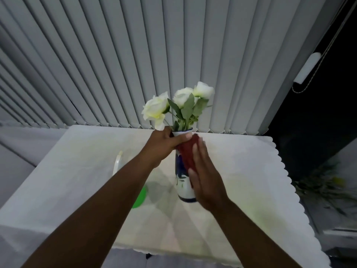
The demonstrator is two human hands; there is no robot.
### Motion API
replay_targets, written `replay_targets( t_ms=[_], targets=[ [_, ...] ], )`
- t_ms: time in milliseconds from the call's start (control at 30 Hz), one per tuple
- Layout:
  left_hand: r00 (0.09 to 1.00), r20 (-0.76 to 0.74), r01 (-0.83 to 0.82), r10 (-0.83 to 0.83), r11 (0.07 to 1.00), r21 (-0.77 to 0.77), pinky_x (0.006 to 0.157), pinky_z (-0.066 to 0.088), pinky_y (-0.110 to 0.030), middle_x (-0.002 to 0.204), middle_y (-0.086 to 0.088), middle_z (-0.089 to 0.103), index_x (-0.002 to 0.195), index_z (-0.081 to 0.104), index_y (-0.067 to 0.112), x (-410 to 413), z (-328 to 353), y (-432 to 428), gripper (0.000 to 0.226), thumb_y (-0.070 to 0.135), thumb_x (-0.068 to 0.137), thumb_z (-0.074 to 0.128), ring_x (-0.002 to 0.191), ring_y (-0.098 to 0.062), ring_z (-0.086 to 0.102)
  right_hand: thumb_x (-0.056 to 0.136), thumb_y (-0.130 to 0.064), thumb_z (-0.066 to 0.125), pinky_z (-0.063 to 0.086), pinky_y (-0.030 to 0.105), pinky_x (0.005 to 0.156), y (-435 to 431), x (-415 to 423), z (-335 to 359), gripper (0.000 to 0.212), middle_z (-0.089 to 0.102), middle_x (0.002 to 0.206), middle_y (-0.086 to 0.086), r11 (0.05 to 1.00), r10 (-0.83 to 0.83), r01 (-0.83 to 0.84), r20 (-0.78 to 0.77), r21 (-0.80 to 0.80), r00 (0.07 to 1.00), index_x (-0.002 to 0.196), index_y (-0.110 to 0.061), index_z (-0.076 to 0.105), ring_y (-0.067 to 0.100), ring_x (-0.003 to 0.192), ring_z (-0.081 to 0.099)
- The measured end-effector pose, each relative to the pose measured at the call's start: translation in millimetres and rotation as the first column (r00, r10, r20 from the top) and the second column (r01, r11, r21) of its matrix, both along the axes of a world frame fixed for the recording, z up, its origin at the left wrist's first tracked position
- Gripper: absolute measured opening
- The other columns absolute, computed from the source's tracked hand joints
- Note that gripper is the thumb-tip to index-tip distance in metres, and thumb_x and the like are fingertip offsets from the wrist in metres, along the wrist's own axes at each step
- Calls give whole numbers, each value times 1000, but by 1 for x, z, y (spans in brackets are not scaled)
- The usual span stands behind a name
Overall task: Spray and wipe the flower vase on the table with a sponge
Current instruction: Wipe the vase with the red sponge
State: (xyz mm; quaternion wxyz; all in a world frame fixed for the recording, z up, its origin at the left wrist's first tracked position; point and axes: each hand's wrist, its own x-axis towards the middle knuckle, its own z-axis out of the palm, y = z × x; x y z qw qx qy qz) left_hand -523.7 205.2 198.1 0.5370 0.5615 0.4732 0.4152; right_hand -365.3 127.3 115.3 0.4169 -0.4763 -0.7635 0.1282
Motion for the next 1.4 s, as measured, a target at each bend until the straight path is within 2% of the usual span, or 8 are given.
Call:
replay_targets(
  t_ms=[200,400,633,800,1000,1133,1200,1400],
  targets=[
    [996,73,44,-46,999,30,75,56,-26,99,-5,76,110,68,6,-3,20,-7,29,19,83,70,94,-20,70,104,-32,35,42,15,104,-11,17,20,51,41,148,-32,945,43,-178,-435,-275,900,151,-47,22,-3,134,45],
    [993,107,55,-57,998,29,72,56,-22,92,1,77,98,72,16,-6,29,-8,24,28,77,70,89,-15,72,72,-47,84,46,33,109,-56,5,-22,114,26,160,-18,969,-69,-30,-383,-244,921,157,-29,10,6,144,34],
    [998,60,-30,31,999,-21,79,56,-27,105,-2,76,112,69,17,14,35,-19,50,47,73,75,97,-16,71,65,-52,81,56,31,96,-58,-2,-13,107,31,152,-24,950,-310,291,-236,-113,921,153,-32,22,-5,135,39],
    [924,-95,-377,371,925,-44,76,59,-33,82,7,77,80,77,26,34,39,-19,55,67,43,80,79,-13,73,73,-55,74,52,41,102,-64,-4,-15,102,36,156,3,919,-395,394,-49,-35,917,153,-19,22,22,137,44],
    [928,-196,-316,318,948,43,80,60,-36,77,11,77,79,78,31,30,37,-22,52,67,41,81,79,-8,73,84,-72,53,27,28,117,-49,-10,9,106,12,165,8,984,-170,163,104,74,980,158,-17,0,19,152,14],
    [966,-206,-144,157,987,75,75,59,-31,79,12,77,80,77,36,32,34,-32,45,63,44,81,77,-6,73,68,-69,73,36,0,97,-23,5,52,102,39,144,-35,955,1,-83,-277,-284,961,148,-51,13,-13,131,41],
    [986,-114,-114,121,991,71,73,59,-32,76,7,78,76,78,34,30,39,-29,37,55,46,82,74,-12,74,63,-60,84,45,2,86,-20,14,52,98,55,131,-32,919,55,-205,-407,-336,912,142,-57,25,-8,118,56],
    [988,115,-113,100,987,112,66,57,-25,69,6,75,71,78,24,20,49,-23,28,45,52,78,66,-11,69,54,-52,92,46,6,93,-58,9,15,119,42,141,-39,931,-55,-100,-407,-350,912,146,-56,16,-11,127,48]
  ],
)
